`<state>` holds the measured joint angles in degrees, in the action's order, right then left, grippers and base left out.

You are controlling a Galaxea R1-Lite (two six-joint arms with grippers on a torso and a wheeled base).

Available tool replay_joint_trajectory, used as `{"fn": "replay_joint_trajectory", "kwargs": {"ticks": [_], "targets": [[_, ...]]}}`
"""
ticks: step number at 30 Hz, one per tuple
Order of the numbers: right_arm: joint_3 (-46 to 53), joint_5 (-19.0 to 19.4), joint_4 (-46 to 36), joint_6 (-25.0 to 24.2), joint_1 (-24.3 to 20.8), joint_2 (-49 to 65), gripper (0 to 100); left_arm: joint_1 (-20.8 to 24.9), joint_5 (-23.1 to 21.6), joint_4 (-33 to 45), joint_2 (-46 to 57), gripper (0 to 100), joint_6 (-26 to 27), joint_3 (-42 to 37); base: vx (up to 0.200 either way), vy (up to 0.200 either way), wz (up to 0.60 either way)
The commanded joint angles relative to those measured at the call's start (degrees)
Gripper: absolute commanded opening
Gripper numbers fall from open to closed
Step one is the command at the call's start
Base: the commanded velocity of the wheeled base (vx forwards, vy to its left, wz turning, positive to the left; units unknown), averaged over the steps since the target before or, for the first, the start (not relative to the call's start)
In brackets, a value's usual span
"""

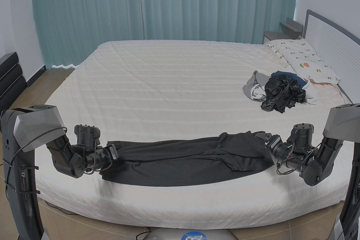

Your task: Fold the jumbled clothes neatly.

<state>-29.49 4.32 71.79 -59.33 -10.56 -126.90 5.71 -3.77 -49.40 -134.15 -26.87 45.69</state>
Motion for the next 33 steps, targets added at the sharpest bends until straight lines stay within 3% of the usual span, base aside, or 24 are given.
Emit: {"fn": "replay_joint_trajectory", "kwargs": {"ticks": [1,4,17,25,33], "targets": [[0.0,0.4,0.1,0.0,0.1,-0.3,100,0.2,0.1,0.3,0.4,0,-0.6,1.1,0.000,0.000,0.00],[-0.1,0.4,0.1,-0.1,0.1,-0.4,100,0.3,0.1,0.7,0.6,0,-1.4,1.4,0.000,0.000,0.00],[0.2,0.9,0.1,-0.2,0.6,-1.0,100,3.0,1.3,4.2,4.0,0,-4.4,2.3,0.000,-0.200,0.00],[0.4,0.9,0.2,-0.4,0.6,-1.0,100,4.8,3.9,14.6,9.1,0,-5.3,6.1,0.000,-0.200,0.00],[0.2,0.9,0.2,-0.5,1.4,-1.2,100,8.9,4.5,32.8,11.3,0,-9.8,15.8,0.000,-0.200,0.00]]}}
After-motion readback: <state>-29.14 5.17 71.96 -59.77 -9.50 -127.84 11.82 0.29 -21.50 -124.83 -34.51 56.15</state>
